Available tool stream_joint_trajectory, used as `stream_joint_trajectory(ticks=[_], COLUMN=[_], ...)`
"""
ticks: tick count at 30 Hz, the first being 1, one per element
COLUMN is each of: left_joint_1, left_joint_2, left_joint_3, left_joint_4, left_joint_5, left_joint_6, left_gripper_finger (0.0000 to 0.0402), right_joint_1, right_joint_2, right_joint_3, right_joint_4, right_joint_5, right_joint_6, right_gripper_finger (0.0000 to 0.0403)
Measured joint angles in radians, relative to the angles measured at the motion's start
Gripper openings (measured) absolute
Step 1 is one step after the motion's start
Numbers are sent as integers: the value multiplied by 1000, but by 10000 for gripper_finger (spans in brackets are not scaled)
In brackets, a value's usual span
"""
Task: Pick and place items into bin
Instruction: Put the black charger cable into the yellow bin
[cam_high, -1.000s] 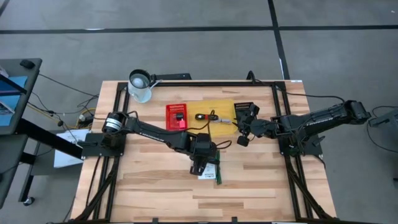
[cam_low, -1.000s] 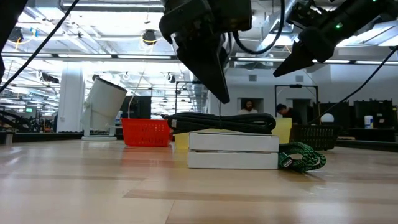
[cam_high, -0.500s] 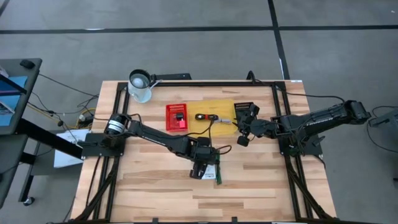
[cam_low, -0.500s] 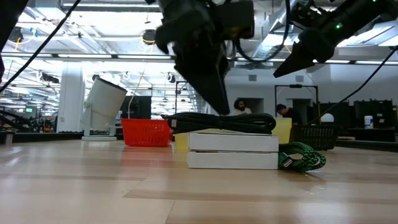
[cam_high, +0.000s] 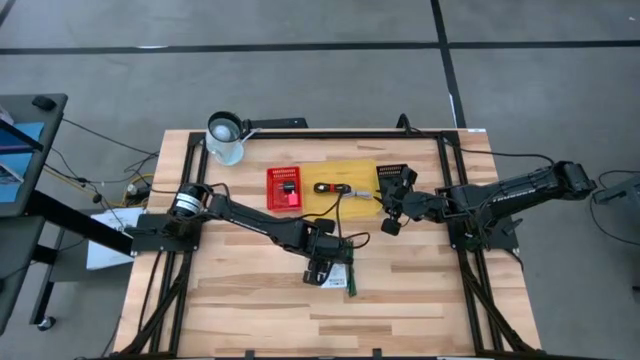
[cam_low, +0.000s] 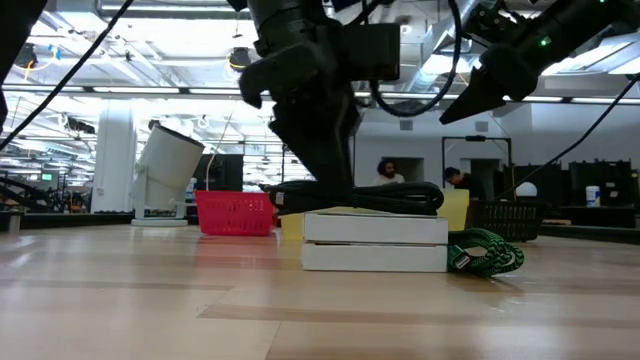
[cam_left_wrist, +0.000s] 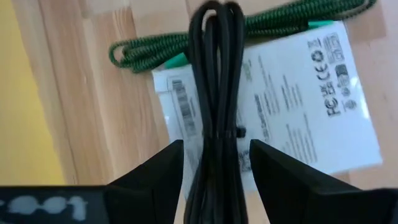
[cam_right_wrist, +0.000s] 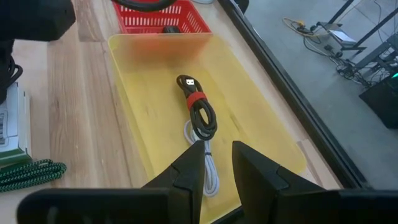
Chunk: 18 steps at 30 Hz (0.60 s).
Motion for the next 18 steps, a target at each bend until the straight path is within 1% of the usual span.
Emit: stream_joint_trajectory(ticks=[12, 15, 18], left_joint_1=[1, 0, 1], left_joint_2=[13, 13, 13], left_joint_3=[0, 0, 0], left_joint_4=[3, 12, 15], left_joint_5=[-19, -19, -19], left_joint_6=[1, 2, 4], left_gripper_finger=[173, 160, 137], right_joint_1=[0, 0, 0], right_joint_2=[0, 0, 0], right_joint_3=[0, 0, 0], right_joint_4=[6, 6, 6], right_joint_5=[0, 0, 0], right_joint_6=[0, 0, -1], right_gripper_finger=[78, 78, 78])
